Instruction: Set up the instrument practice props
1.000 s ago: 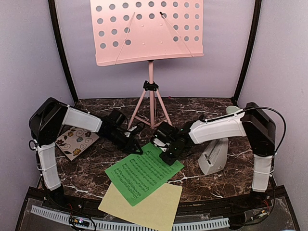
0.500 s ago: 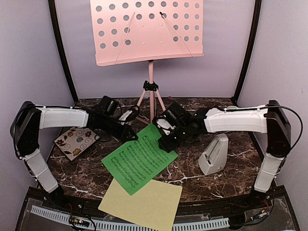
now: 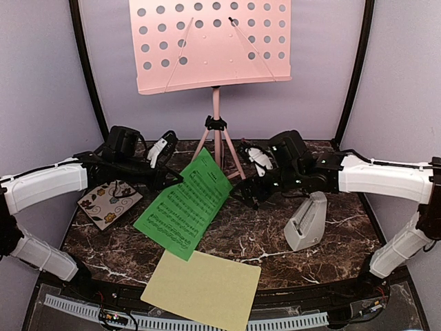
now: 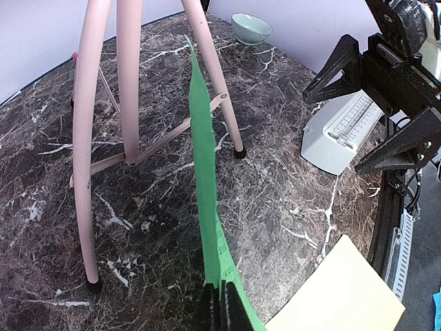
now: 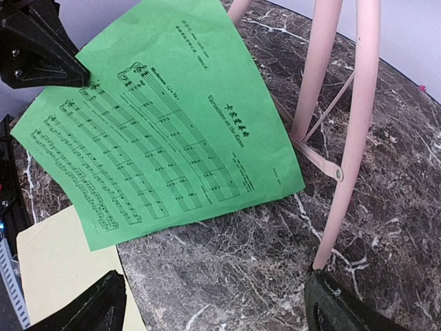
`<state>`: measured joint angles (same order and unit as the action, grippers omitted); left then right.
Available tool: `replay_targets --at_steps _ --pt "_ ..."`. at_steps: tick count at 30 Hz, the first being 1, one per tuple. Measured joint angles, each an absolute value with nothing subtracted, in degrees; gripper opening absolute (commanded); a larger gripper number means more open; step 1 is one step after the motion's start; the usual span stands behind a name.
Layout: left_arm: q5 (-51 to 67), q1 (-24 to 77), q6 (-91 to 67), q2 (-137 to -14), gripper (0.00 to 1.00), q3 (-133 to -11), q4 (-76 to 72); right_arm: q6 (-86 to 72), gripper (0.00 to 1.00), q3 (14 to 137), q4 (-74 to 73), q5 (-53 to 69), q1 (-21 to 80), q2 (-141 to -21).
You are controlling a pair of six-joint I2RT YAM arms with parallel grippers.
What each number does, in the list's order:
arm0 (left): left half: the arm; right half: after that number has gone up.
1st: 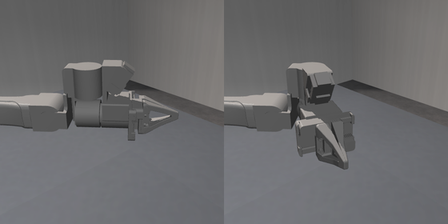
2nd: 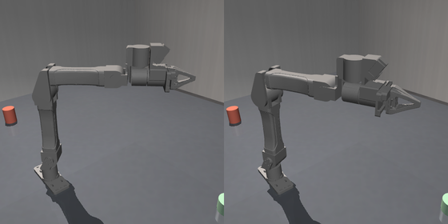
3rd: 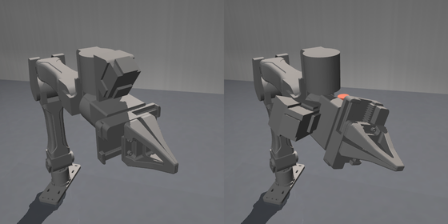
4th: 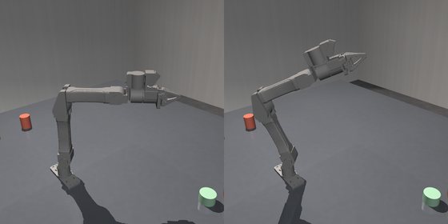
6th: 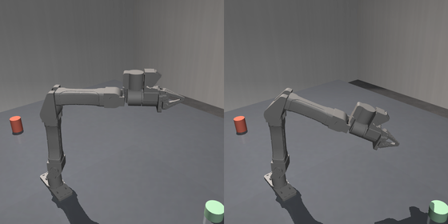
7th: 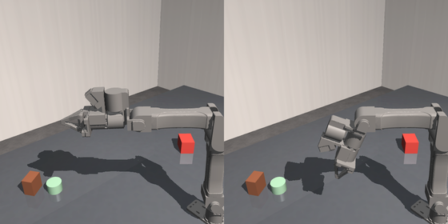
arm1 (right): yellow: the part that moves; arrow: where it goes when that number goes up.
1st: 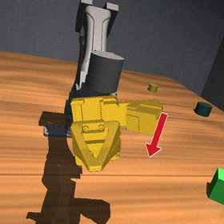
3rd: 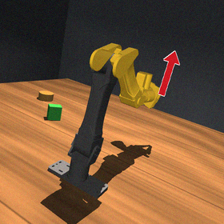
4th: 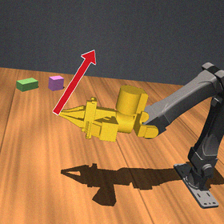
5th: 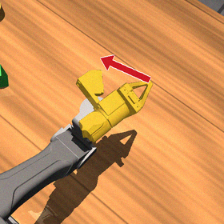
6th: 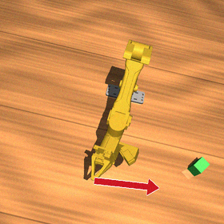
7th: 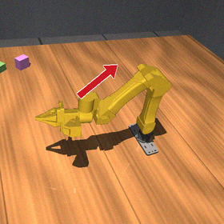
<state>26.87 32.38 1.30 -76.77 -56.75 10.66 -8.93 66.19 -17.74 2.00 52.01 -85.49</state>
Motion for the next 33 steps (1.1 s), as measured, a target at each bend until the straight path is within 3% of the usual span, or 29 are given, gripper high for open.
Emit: replay_targets --at_steps 15,29,33 --pt "30.1 34.3 4.1 -63.4 0.00 -59.4 10.8 -16.5 0.94 44.9 0.8 10.1 46.5 -65.6" --pt "39.7 34.7 -7.3 -64.5 0.00 -72.3 3.8 -22.8 0.97 51.2 16.7 18.5 45.7 -72.9" --pt "42.0 34.7 -11.2 -66.1 0.00 -74.1 -0.3 -25.1 0.91 54.8 21.7 20.0 45.7 -74.5"
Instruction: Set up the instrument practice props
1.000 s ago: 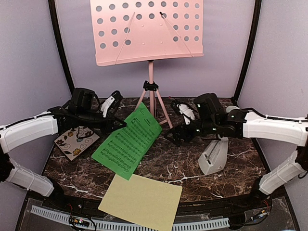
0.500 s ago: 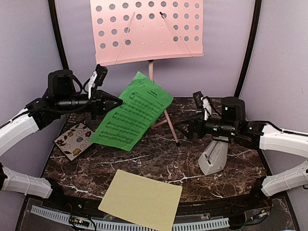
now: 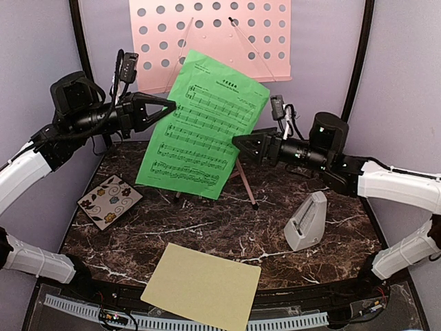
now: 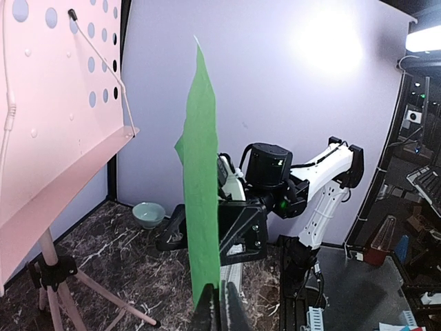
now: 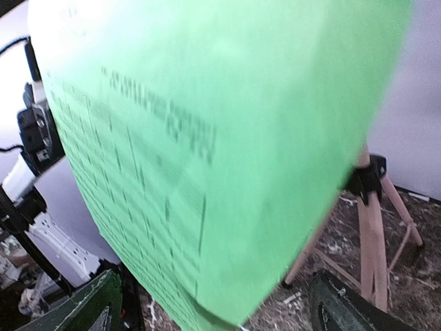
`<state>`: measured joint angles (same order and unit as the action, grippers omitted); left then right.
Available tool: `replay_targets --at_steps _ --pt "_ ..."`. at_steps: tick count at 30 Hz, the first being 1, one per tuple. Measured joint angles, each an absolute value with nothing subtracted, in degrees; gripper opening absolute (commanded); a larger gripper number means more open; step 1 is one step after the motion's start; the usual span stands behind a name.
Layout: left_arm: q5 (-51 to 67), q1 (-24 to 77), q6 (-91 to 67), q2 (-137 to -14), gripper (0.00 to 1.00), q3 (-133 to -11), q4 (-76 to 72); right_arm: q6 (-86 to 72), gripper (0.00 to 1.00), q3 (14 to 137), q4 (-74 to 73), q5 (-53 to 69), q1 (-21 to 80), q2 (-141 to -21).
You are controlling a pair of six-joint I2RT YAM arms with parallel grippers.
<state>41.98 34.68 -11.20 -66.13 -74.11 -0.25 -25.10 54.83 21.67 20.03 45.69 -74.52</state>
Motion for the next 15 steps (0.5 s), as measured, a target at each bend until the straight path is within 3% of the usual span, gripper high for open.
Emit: replay_targets --at_steps 2,7,8,11,13,15 --pt "42.6 34.7 -12.8 -66.5 0.00 -74.3 -2.1 -26.1 0.77 58.0 23.6 21.3 45.7 -76.1" --pt "40.7 34.7 -14.7 -66.5 0.00 -74.4 -4.3 -28.4 0.06 67.5 25.3 25.0 45.7 -79.6" --pt "39.8 34.7 -14.9 -66.5 0.00 -74.4 -4.4 -28.6 0.00 68.4 25.2 25.1 45.7 -79.6" --pt "35.7 34.7 -15.4 -66.4 0.01 -74.4 -4.8 -28.4 0.00 71.1 23.6 24.7 45.7 -79.1" --pt "32.6 34.8 -15.5 -66.3 0.18 -74.4 -4.9 -27.9 0.00 72.6 21.0 24.4 45.7 -78.7" --pt "29.5 35.0 -15.4 -66.3 0.28 -74.5 -4.7 -26.3 0.00 75.4 16.8 23.2 45.9 -78.7"
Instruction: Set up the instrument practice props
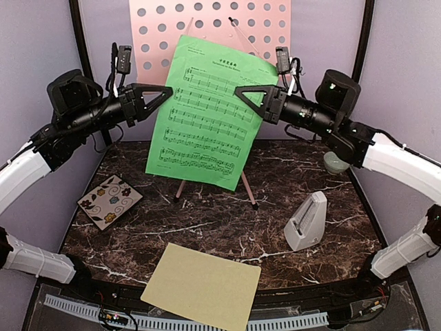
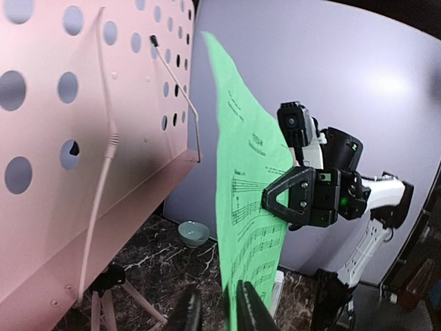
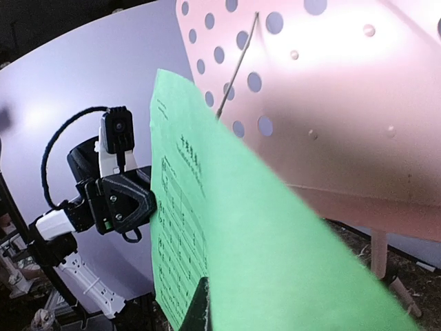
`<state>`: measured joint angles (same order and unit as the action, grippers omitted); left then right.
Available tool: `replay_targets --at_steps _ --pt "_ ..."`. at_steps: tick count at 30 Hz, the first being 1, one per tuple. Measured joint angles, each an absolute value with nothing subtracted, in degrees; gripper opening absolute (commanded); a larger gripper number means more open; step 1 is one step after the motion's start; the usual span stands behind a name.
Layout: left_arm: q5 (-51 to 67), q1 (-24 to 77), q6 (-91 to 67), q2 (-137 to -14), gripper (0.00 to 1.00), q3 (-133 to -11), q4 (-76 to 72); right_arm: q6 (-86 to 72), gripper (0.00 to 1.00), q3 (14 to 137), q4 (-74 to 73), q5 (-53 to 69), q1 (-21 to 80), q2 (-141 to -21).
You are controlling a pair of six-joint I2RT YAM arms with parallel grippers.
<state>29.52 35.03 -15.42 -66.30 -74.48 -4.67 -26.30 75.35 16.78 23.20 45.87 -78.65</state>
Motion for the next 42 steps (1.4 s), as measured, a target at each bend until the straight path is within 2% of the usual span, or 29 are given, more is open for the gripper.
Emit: replay_targets --at_steps 2,5,19,29,42 --pt "26.1 35.0 -15.2 -66.3 0.38 -75.0 -3.8 -24.3 0.00 79.0 12.0 21.5 45.7 -78.7" --pt "22.0 35.0 -14.0 -66.3 0.43 -76.6 -2.0 -20.8 0.00 86.0 4.7 19.3 45.7 -78.8" --pt "6.3 37.1 -2.0 -71.2 0.47 -91.5 6.3 -6.2 0.00 117.6 -21.6 8.5 45.7 -84.0" --pt "2.7 37.3 2.3 -78.0 0.54 -100.4 7.6 -1.1 0.00 132.5 -26.3 -1.1 45.7 -94.1" --pt "3.0 38.7 2.4 -84.7 0.56 -108.2 8.0 4.8 0.00 134.8 -20.8 -10.7 45.7 -96.7"
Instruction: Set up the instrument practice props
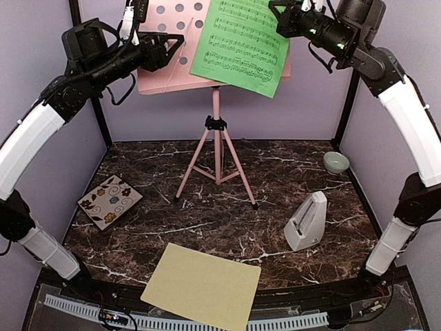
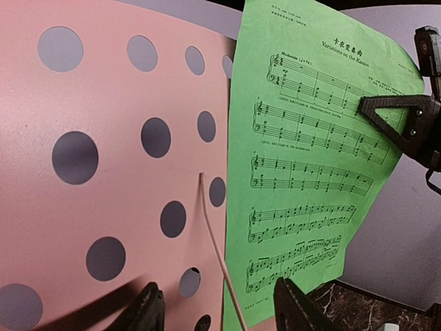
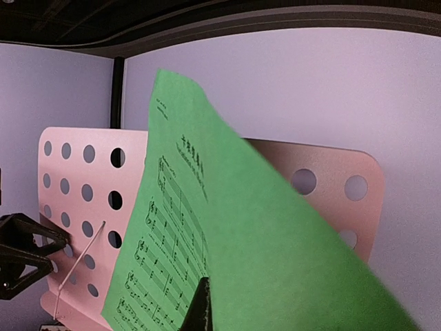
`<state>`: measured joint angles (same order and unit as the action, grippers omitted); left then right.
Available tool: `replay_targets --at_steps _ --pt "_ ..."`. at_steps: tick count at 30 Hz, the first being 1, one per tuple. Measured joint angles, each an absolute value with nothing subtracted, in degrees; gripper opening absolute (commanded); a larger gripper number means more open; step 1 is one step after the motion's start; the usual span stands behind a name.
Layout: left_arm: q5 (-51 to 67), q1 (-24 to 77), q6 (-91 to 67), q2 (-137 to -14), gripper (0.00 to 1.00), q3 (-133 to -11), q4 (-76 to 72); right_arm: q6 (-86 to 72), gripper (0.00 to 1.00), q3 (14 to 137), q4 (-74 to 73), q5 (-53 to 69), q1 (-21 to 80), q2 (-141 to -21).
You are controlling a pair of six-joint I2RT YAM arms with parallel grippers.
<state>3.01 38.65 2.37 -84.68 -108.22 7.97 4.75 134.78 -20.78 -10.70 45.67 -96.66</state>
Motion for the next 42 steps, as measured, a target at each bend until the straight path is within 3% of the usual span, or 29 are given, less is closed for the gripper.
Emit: replay_targets --at_steps 5,13,25,34,42 --pt "2.7 38.9 2.3 -87.0 0.54 -110.6 9.3 7.0 0.00 134.9 -17.6 -11.6 45.7 -96.8" --pt "2.6 39.2 1.9 -89.4 0.38 -113.9 10.9 9.3 0.00 135.3 -15.2 -10.9 45.7 -98.2" --pt "2.7 39.6 0.6 -90.7 0.39 -115.7 12.6 11.2 0.00 135.3 -13.5 -9.1 45.7 -99.5" --pt "2.8 39.8 -0.4 -93.1 0.16 -117.8 13.6 11.9 0.00 135.2 -12.3 -9.0 45.7 -99.5" --pt "2.5 39.9 -1.2 -91.1 0.00 -112.7 7.6 12.6 0.00 132.7 -10.3 -10.1 45.7 -99.0"
